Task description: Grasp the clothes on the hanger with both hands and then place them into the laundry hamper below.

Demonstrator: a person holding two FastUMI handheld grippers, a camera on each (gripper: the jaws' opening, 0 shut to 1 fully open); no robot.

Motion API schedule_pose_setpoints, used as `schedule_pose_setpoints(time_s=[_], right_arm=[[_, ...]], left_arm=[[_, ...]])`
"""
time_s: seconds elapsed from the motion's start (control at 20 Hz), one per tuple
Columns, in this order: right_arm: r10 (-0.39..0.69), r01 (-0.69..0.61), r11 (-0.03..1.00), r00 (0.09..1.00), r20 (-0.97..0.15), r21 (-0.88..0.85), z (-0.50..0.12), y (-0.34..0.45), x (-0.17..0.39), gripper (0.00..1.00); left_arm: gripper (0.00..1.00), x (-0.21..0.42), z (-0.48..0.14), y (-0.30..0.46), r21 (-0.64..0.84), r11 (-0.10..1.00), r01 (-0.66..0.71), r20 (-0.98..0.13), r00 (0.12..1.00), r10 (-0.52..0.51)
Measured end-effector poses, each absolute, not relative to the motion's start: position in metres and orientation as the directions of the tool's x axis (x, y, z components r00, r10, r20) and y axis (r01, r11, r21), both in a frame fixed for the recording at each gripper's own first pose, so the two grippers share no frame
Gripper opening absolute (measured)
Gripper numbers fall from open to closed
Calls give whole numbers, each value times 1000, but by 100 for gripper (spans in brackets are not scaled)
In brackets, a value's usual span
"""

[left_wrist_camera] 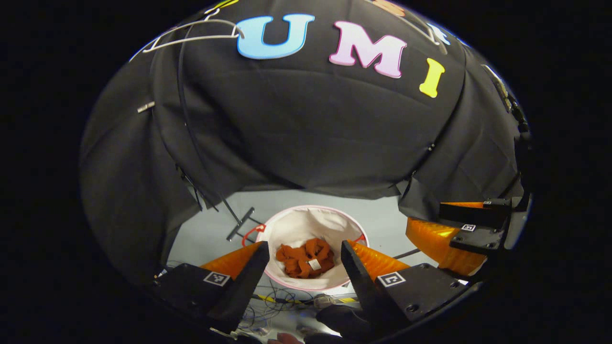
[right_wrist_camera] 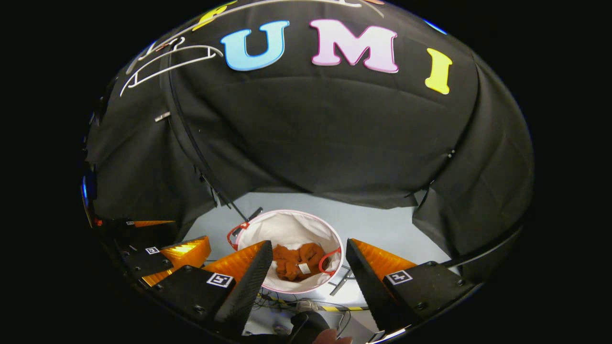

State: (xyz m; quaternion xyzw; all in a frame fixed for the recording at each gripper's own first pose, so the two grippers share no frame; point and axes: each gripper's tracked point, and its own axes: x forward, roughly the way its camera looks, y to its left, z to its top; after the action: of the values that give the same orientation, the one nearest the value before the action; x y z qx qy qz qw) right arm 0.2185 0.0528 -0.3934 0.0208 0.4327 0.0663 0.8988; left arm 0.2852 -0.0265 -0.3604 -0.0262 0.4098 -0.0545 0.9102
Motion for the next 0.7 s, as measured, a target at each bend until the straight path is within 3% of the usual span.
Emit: schedule_pose_setpoints(time_s=[0.35,0.7], right_arm=[[86,-40,995,801,-592,90,-273,40,198,99],[39,4,996,890,-455,94,-177,28,148,99]], left_arm=[[95,254,-228,-18,-79,992,95,-525,842,-123],[95,190,-139,-17,-75,989,127,-360,921,-146]])
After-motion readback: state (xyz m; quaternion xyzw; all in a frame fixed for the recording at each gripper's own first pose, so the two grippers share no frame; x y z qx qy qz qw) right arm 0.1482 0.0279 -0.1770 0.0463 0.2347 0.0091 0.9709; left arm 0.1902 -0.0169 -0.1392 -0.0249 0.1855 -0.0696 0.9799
